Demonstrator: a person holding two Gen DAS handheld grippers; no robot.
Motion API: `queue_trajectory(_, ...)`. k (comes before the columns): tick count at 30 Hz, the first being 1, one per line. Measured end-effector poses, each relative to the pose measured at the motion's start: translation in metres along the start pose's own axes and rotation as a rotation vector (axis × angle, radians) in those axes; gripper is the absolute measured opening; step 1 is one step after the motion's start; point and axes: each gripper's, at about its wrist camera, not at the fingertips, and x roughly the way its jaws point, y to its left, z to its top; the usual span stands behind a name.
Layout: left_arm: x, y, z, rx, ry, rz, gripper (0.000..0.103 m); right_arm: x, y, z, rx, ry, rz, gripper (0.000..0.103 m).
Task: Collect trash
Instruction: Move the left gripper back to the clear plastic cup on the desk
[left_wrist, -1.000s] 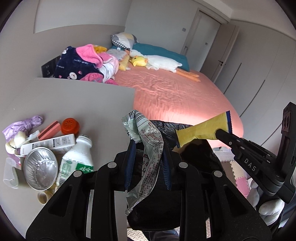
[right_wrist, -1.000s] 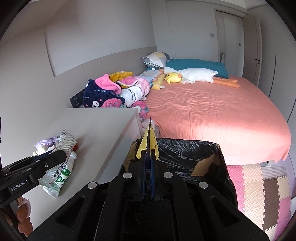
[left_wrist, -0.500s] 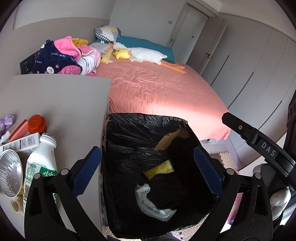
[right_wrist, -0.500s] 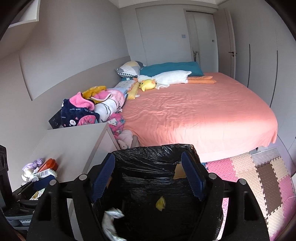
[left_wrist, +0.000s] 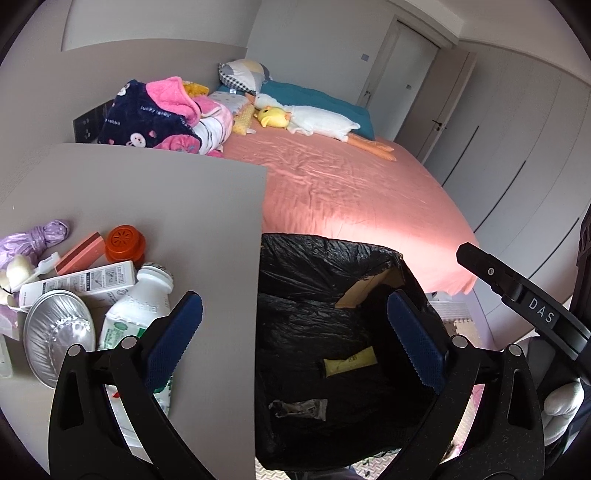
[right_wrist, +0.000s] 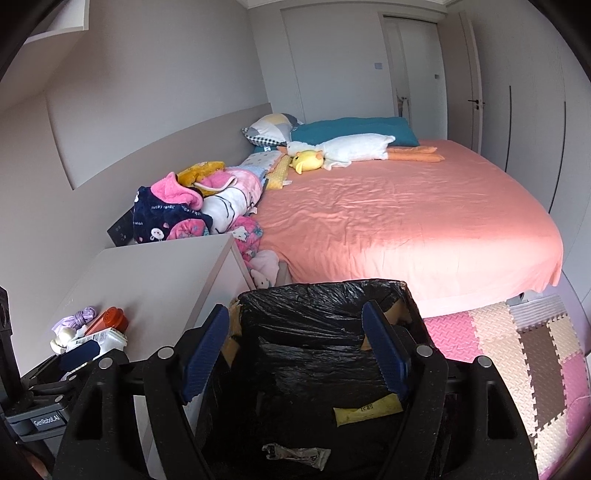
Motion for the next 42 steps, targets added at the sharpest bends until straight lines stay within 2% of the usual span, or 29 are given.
queue_trajectory(17,-0.047,0.056,-0.013,-0.049,-0.06,0.107,0.096,0.013,0.083,-0.019,-0.098,0.058,0.14,0.075)
queue_trajectory(24,-0.071,0.085,-0.022,-0.085,-0.082,0.17,0.096,0.026,0.118,-0.036,-0.116,0.126,0.24,0.075)
queue_trajectory(33,-0.096,0.121,-0.032,-0.14,-0.103,0.245,0.096,0.037,0.158,-0.053,-0.158,0.184,0.317,0.075)
queue_trajectory(42,-0.113,0.161,-0.043,-0.211,-0.111,0.314,0.097,0.059,0.183,-0.073,-0.153,0.287,0.381,0.075)
